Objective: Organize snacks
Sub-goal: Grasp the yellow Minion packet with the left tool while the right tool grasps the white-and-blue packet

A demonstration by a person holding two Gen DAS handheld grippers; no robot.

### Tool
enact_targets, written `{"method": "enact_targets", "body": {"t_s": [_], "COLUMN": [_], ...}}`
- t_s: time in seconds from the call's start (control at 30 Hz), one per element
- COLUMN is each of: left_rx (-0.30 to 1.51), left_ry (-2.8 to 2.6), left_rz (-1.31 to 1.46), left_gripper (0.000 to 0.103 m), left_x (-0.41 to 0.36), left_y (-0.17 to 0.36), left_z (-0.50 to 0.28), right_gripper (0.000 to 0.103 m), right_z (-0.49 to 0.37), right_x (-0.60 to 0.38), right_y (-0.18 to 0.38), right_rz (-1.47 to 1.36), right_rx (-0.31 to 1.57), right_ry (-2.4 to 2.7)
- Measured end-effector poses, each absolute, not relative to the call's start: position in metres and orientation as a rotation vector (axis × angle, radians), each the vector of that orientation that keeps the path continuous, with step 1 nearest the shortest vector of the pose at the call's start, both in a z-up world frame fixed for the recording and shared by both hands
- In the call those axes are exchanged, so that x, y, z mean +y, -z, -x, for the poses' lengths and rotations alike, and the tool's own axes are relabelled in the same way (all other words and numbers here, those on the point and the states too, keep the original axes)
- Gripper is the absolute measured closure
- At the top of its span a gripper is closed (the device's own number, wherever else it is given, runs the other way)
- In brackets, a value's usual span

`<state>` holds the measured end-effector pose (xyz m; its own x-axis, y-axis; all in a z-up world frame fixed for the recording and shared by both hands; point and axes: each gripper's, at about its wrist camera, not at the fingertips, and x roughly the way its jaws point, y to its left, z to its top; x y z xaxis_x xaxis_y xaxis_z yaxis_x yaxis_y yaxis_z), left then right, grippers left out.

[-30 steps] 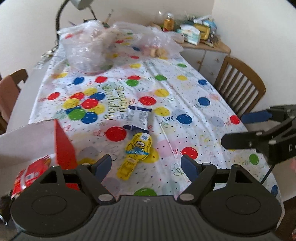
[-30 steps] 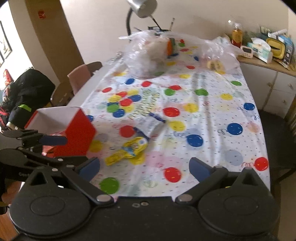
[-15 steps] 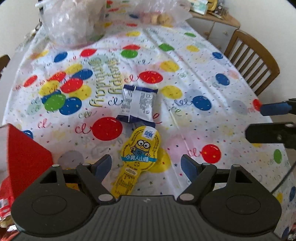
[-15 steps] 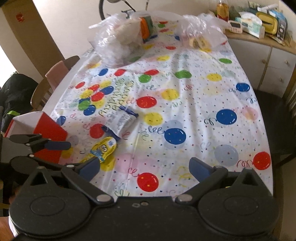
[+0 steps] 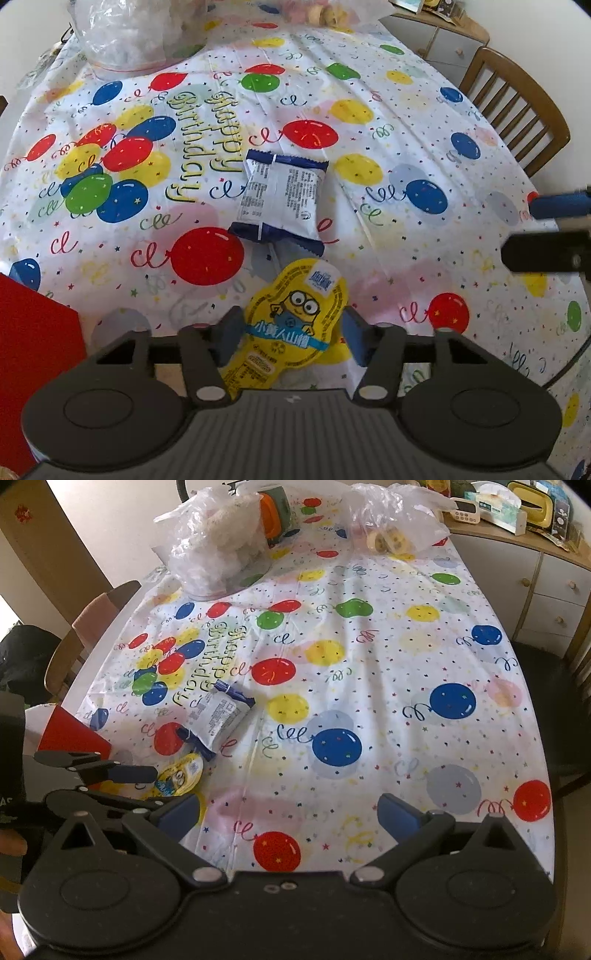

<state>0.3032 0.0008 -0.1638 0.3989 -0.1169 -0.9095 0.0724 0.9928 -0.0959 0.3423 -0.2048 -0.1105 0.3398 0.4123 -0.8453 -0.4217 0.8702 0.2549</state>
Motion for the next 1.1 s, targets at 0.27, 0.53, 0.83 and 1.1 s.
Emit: {"method": "enact_targets", "body": {"t_s": [0.27,0.53,0.83,1.1], "left_rx": [1.127,1.088,1.025,0.999], "left_ry": [0.082,-0.061,-0.168,-0.198], "left_rz": [0.037,0.146,0.248,0.291], "left_gripper": [0.052,0.052,0.052,0.052], "left_x": [0.003,0.018,0.028,0.036], "left_y": [0.163,0.152,0.129,0.123], "left_z": [-0.296,-0.274,-0.233,-0.218], "right_gripper": [0.001,0.002,0.004,0.016], "right_z": [-0.359,-0.378,-0.405,-0.428], "right_x": [-0.185,-0.158,-0.105,-0.070], "right_y": [0.114,0.121,0.135,0.158], "right_rz": [0.033,0.052,0.096,0.087], "right_rx": [1.105,1.141,1.173,1.228], "right_ry": [-0.543,-0.537,-0.544,-0.477]}}
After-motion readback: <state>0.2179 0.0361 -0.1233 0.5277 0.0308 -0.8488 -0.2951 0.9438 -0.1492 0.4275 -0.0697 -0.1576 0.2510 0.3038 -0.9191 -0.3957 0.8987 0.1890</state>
